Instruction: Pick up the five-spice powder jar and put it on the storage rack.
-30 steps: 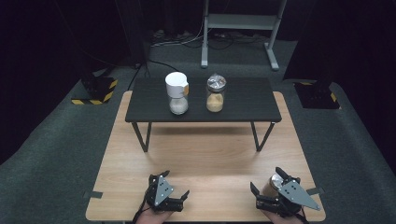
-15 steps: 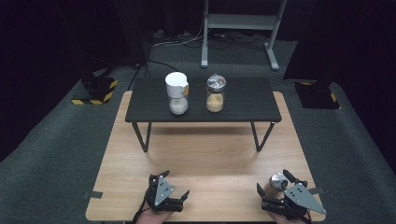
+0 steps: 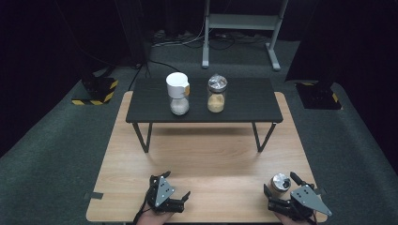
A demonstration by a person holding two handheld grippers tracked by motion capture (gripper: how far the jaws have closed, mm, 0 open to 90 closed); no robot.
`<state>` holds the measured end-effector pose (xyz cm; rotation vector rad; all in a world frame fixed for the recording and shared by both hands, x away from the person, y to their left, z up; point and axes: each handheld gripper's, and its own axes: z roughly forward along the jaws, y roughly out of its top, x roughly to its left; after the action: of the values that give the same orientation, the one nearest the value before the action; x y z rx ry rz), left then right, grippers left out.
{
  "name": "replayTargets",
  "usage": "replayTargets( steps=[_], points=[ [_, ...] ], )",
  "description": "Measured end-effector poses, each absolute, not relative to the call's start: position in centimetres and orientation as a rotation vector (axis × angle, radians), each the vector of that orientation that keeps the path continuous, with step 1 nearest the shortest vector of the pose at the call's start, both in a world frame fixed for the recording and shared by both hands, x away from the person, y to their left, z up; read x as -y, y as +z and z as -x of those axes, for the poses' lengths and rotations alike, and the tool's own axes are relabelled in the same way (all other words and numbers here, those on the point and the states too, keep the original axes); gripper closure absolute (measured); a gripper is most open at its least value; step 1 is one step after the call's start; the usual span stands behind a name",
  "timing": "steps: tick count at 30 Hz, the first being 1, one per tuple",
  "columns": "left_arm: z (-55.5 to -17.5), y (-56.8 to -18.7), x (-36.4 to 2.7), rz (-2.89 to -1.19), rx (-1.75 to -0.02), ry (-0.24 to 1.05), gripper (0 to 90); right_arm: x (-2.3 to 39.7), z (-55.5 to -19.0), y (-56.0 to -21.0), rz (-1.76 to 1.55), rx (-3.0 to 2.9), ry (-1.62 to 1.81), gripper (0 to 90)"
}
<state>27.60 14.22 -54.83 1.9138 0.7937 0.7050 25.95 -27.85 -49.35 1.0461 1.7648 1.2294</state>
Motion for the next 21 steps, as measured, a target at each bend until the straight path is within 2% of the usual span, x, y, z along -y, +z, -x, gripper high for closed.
replayTargets(
  steps=[11, 21],
  points=[
    [-27.6, -54.8, -14.2, -1.913, -0.794, 0.702, 0.6, 28.9, -25.9, -50.4, -1.082, -1.736, 1.252, 0.4],
    [-27.6, -54.8, -14.2, -1.914, -0.794, 0.705, 0.6, 29.0, -25.9, -51.2, -1.075, -1.735, 1.277, 10.0]
  ],
)
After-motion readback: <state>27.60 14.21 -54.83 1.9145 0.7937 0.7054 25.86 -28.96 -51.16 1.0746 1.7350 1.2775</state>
